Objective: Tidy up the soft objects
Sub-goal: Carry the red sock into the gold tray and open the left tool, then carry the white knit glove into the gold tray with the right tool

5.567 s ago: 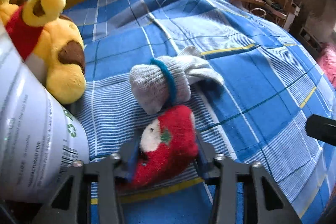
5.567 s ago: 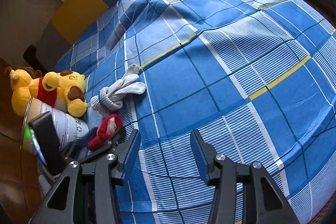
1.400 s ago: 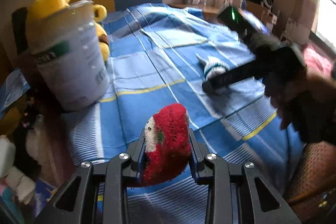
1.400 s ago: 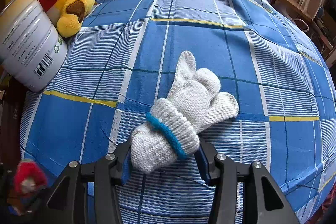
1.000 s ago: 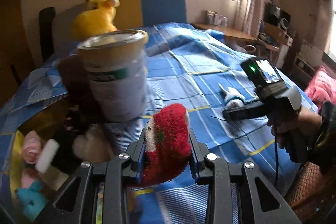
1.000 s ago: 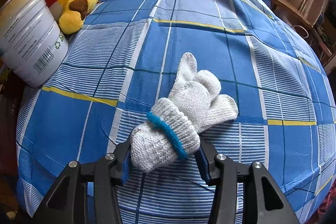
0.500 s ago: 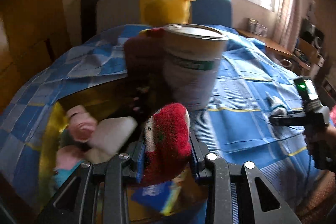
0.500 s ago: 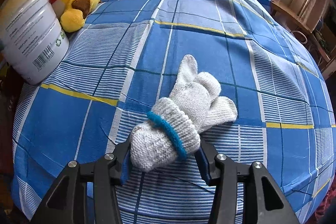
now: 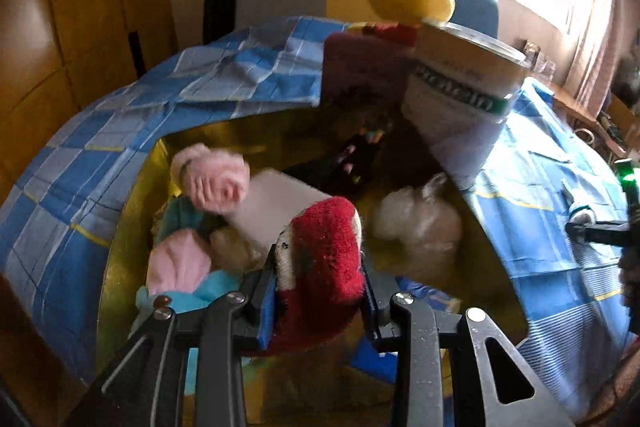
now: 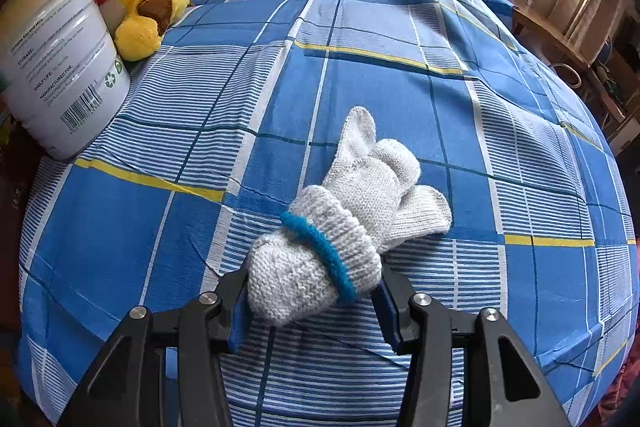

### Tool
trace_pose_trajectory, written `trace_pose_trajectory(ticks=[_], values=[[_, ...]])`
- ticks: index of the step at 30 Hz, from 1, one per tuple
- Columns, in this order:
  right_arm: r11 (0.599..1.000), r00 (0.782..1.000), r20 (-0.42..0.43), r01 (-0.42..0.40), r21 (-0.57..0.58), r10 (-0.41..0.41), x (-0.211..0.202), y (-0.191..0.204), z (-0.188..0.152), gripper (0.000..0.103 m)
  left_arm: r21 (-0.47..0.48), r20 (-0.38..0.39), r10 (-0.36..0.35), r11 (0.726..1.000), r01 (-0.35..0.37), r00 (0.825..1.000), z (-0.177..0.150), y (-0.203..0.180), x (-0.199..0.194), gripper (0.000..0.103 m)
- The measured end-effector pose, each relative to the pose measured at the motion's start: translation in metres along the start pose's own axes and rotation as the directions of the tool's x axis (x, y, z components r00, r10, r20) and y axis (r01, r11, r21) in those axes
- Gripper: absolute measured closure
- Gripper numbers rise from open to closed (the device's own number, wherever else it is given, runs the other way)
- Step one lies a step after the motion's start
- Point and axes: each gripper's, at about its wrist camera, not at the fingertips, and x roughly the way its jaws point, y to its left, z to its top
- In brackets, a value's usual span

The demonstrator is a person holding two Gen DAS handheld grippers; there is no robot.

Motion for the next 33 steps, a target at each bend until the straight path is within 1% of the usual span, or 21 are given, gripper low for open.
trace_pose_trajectory(ticks=[4, 5, 6, 8, 13, 15, 18, 19, 20, 22, 23, 25, 26, 27, 29, 31, 33], values=[[1.0, 1.0, -0.001, -0.002, 0.003, 0.002, 0.001, 0.0, -0.001, 0.052, -0.02, -0.053, 0.006, 1.0, -0.007, 0.999, -0.005, 0.008, 0.018, 0.063], [1.0, 1.0, -0.001, -0.003, 0.004, 0.003, 0.001, -0.001, -0.001, 0.052, -0.023, -0.056, 0.005, 1.0, -0.007, 0.998, -0.006, 0.008, 0.019, 0.056], [1.0, 1.0, -0.001, -0.004, 0.007, 0.004, 0.001, -0.001, -0.001, 0.052, -0.025, -0.059, 0.006, 1.0, -0.008, 0.998, -0.006, 0.009, 0.02, 0.052], [1.0, 1.0, -0.002, -0.004, 0.01, 0.004, 0.001, -0.002, 0.0, 0.052, -0.038, -0.057, -0.004, 0.999, 0.002, 0.998, -0.006, 0.011, 0.02, 0.038], [0.999, 1.0, -0.01, 0.0, 0.033, 0.001, 0.001, -0.004, 0.003, 0.054, -0.032, -0.06, -0.018, 0.999, 0.016, 0.998, -0.009, 0.016, 0.018, 0.032], [0.997, 1.0, -0.022, 0.016, 0.075, -0.014, 0.001, -0.009, 0.008, 0.057, -0.032, -0.062, -0.029, 0.999, 0.027, 0.998, -0.01, 0.018, 0.016, 0.031], [0.99, 0.998, -0.029, 0.059, 0.13, -0.056, -0.001, -0.017, 0.027, 0.057, -0.026, -0.056, -0.032, 0.999, 0.031, 0.998, -0.011, 0.023, 0.01, 0.03], [0.987, 0.997, -0.033, 0.071, 0.146, -0.067, -0.003, -0.02, 0.042, 0.057, -0.027, -0.052, -0.036, 0.999, 0.034, 0.998, -0.011, 0.025, 0.007, 0.029], [0.984, 0.996, -0.034, 0.087, 0.153, -0.082, -0.005, -0.021, 0.054, 0.057, -0.03, -0.046, -0.039, 0.999, 0.037, 0.998, -0.011, 0.027, 0.005, 0.024], [0.978, 0.992, -0.026, 0.128, 0.165, -0.125, -0.013, -0.019, 0.089, 0.057, -0.038, -0.027, -0.039, 0.999, 0.037, 0.999, -0.01, 0.03, 0.0, 0.02], [0.976, 0.99, -0.019, 0.138, 0.171, -0.137, -0.016, -0.018, 0.101, 0.057, -0.042, -0.021, -0.039, 0.998, 0.038, 0.999, -0.009, 0.032, -0.002, 0.02], [0.969, 0.987, 0.016, 0.153, 0.195, -0.159, -0.033, -0.01, 0.149, 0.057, -0.049, -0.008, -0.052, 0.997, 0.051, 0.999, -0.006, 0.036, -0.007, 0.019], [0.968, 0.986, 0.031, 0.154, 0.199, -0.163, -0.038, -0.006, 0.165, 0.057, -0.05, -0.004, -0.058, 0.997, 0.058, 0.998, -0.004, 0.037, -0.009, 0.015], [0.967, 0.984, 0.061, 0.149, 0.206, -0.165, -0.051, 0.004, 0.193, 0.057, -0.05, 0.004, -0.063, 0.997, 0.064, 0.998, -0.003, 0.039, -0.012, 0.013], [0.971, 0.982, 0.115, 0.127, 0.203, -0.152, -0.07, 0.023, 0.23, 0.057, -0.045, 0.024, -0.067, 0.997, 0.068, 0.997, 0.0, 0.041, -0.018, 0.007], [0.979, 0.97, 0.201, 0.105, 0.174, -0.14, -0.099, 0.057, 0.274, 0.057, -0.041, 0.035, -0.073, 0.996, 0.075, 0.997, 0.003, 0.043, -0.022, 0.006], [0.987, 0.957, 0.265, 0.078, 0.144, -0.114, -0.118, 0.086, 0.302, 0.057, -0.049, 0.037, -0.085, 0.995, 0.087, 0.996, 0.006, 0.045, -0.023, 0.006]])
